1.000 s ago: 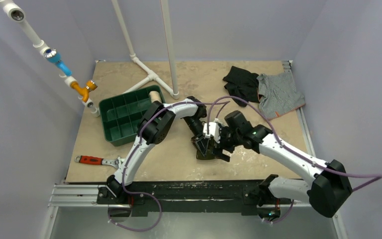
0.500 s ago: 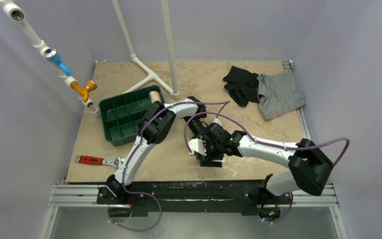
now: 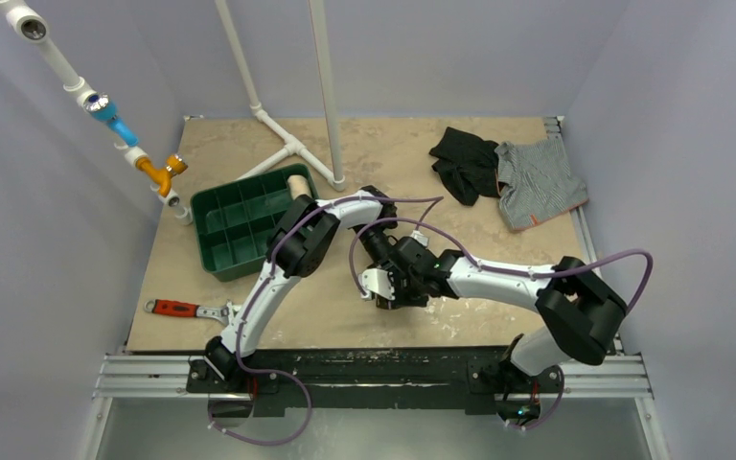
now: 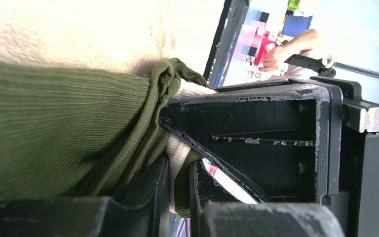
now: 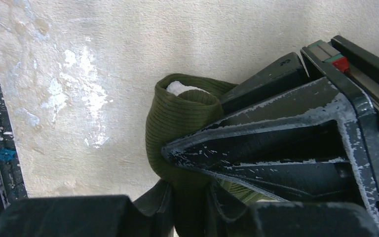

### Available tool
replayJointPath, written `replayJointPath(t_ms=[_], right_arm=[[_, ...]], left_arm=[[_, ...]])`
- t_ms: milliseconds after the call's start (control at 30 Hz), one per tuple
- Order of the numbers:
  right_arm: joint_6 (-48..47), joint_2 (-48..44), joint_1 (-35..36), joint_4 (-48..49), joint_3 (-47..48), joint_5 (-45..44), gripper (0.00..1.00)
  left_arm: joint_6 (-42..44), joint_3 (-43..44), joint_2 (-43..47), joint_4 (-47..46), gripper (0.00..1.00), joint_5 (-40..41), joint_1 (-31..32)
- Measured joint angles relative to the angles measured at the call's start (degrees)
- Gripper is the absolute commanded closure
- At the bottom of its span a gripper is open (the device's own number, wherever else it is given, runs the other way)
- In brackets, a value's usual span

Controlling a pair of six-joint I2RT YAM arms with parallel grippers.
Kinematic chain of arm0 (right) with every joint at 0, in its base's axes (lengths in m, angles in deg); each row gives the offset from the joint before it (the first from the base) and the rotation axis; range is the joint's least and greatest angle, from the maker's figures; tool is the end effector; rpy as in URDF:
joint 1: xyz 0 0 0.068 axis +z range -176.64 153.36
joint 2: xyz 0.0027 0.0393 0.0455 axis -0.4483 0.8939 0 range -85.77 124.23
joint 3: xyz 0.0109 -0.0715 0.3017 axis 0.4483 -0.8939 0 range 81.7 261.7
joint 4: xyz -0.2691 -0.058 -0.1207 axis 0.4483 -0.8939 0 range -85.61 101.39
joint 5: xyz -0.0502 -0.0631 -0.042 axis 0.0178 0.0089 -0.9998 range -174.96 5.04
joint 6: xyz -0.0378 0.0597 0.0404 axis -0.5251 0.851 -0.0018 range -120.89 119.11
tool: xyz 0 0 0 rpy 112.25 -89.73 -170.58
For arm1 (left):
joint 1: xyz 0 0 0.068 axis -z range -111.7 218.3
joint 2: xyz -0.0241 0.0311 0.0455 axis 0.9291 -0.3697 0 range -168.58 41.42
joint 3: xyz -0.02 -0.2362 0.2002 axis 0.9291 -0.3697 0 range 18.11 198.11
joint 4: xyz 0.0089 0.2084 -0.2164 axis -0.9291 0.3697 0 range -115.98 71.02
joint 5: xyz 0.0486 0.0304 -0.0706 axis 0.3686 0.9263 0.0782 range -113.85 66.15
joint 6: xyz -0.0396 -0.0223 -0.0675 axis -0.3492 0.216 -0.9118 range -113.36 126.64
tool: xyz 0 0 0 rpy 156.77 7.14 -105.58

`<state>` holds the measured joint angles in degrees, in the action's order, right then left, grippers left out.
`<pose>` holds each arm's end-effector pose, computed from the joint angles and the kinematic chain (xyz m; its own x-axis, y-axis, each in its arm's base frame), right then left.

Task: Roll the underwear
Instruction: Roll the underwear to the center of the board.

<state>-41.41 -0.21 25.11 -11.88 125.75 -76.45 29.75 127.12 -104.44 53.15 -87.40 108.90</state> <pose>0.1851 0.2515 0.1402 0.1042 -0.9057 -0.4109 -0.9840 -0.0338 -0.1750 0.3305 -0.3664 0.0647 -0.6309 0.7710 0.0871 0.2606 0.3163 -0.9122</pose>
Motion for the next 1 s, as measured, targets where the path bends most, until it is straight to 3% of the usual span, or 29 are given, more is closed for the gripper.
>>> replayJointPath(t_ms=[100, 467, 1000], right_arm=[[-0.57, 0.42, 0.0, -0.59, 0.57, 0.22, 1.0], [-0.44, 2.56, -0.11, -2.97, 3.02, 2.16, 1.0], [2.69, 2.75, -0.11, -5.38, 3.61, 4.72, 1.0]], left_arm=[[0.02, 0.02, -0.02, 0.35, 0.87, 0.33, -0.04], [-0.2, -1.81, 2.43, -1.14, 0.59, 3.65, -0.68], [-0.17, -8.85, 10.45, -6.19, 0.49, 8.46, -7.87]])
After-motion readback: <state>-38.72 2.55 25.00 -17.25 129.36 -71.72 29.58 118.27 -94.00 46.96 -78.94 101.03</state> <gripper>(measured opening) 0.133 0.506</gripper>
